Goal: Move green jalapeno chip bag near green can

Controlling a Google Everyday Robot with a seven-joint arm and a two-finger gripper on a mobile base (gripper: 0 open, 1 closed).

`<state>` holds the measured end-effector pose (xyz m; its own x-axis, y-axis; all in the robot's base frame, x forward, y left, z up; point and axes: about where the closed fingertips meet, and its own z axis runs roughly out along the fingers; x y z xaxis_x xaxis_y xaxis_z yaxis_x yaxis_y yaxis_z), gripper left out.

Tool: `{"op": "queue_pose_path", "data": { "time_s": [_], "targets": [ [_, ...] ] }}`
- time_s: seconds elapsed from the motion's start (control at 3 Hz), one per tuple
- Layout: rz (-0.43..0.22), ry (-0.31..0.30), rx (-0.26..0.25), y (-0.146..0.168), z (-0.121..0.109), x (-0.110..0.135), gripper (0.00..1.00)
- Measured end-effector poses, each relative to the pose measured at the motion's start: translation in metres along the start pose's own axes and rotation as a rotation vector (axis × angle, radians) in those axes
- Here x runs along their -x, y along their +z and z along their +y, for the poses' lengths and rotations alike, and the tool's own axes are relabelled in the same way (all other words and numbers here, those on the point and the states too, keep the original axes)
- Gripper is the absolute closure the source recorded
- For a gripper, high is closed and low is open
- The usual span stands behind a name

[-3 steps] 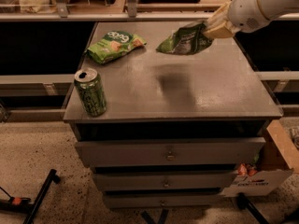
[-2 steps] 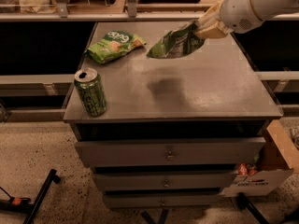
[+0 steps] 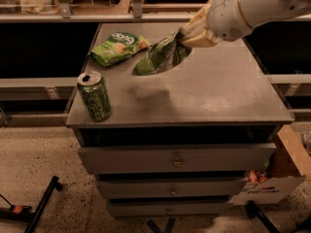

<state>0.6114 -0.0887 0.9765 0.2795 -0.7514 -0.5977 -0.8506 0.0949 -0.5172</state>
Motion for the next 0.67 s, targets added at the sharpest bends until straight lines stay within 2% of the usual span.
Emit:
{"op": "queue_pose_path", "data": {
  "time_s": [0.67],
  "targets": [
    [-0.038,-0.033,0.084,0.037,0.027,0.037,1.0]
  ]
}}
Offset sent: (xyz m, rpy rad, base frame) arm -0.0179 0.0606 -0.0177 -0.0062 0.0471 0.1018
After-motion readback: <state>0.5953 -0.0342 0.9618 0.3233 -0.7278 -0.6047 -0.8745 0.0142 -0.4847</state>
